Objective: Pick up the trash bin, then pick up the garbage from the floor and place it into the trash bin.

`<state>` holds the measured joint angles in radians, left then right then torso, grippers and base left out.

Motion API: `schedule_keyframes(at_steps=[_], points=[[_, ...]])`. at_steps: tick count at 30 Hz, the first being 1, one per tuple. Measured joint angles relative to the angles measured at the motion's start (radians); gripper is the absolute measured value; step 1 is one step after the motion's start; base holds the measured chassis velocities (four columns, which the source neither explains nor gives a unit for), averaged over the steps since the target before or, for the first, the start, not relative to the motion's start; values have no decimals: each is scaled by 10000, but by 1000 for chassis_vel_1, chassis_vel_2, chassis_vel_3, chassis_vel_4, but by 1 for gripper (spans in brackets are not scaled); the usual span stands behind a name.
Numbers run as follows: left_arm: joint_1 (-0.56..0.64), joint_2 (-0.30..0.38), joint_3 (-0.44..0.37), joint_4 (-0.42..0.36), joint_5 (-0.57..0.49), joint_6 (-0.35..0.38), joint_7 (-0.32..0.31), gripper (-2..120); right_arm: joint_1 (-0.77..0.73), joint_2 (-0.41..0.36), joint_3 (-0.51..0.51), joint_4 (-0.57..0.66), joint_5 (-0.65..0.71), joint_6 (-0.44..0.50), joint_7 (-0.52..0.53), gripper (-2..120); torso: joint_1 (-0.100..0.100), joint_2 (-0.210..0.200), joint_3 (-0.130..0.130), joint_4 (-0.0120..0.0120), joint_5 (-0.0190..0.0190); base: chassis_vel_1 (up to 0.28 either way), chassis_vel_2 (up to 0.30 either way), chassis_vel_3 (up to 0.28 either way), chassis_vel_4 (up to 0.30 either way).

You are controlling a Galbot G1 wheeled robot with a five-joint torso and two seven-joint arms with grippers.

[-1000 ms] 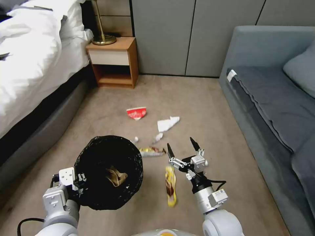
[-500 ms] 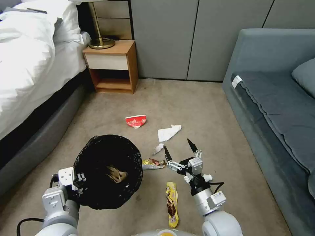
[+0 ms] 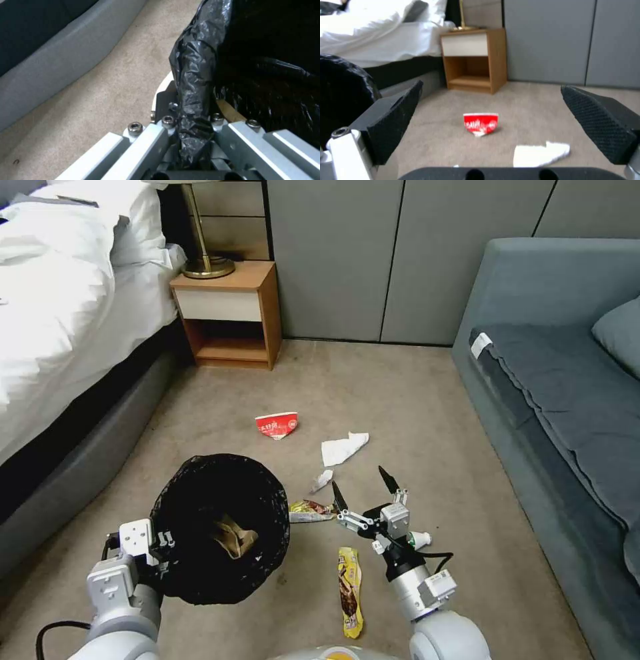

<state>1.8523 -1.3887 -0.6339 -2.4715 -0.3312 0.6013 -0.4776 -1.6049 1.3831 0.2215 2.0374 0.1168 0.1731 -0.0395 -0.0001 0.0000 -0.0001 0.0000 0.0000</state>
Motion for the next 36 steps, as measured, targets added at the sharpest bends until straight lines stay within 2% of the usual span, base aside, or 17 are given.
schedule_keyframes(at_steps=[2,3,4,6,7,10,11,15,16,18,19,20,28,34,36], points=[[-8,15,6,12,-8,0,-2,1,83,-223,-68,145,466,-633,396,100,0,-1,0,0,1,0,0,0,0],[-10,28,8,22,-10,0,-3,1,155,-436,-98,307,770,-1256,672,100,0,-1,0,0,0,0,0,0,0],[-10,28,8,22,-10,0,-3,1,155,-436,-98,307,770,-1256,672,100,0,-1,0,0,0,0,0,0,0],[-16,50,16,58,-10,0,-6,1,387,-1042,-246,634,1609,-2859,1368,100,0,-1,0,0,1,0,0,0,0],[-16,50,16,58,-10,0,-6,1,387,-1042,-246,634,1609,-2859,1368,100,0,-1,0,0,1,0,0,0,0],[-28,-17,53,107,13,0,-11,1,759,-1968,-480,549,2319,-3972,1888,100,0,-1,0,0,3,0,0,0,0],[-28,-17,53,107,13,0,-11,1,759,-1968,-480,549,2319,-3972,1888,100,0,-1,0,0,3,0,0,0,0],[-16,-94,83,194,20,-7,-13,1,1247,-3050,-819,108,3587,-5613,2311,100,0,-1,1,1,1,0,0,0,0],[-16,-94,83,194,20,-7,-13,1,1247,-3050,-819,108,3587,-5613,2311,100,0,-1,1,1,1,0,0,0,0],[-24,-125,83,252,26,-13,-13,1,1655,-3365,-1076,-325,4509,-6512,2640,100,0,-1,1,-1,1,0,0,0,0],[-24,-125,83,252,26,-13,-13,1,1655,-3365,-1076,-325,4509,-6512,2640,100,0,-1,1,-1,1,0,0,0,0],[-23,-163,83,271,51,-25,-13,1,1896,-3462,-1211,-604,5052,-7005,2753,100,0,-1,1,1,1,0,0,0,0],[-58,-270,151,320,167,-75,-15,1,2595,-3822,-1608,-1717,6077,-7724,2513,100,1,0,1,0,1,0,0,0,0],[-97,-302,225,399,244,-89,-15,1,2814,-3840,-1765,-2280,5929,-7852,2063,100,0,-1,1,0,-1,0,0,0,0],[-81,-330,273,420,312,-97,-14,1,3031,-3537,-1953,-2825,5611,-7832,1577,100,1,-1,1,0,-1,0,0,0,0]])
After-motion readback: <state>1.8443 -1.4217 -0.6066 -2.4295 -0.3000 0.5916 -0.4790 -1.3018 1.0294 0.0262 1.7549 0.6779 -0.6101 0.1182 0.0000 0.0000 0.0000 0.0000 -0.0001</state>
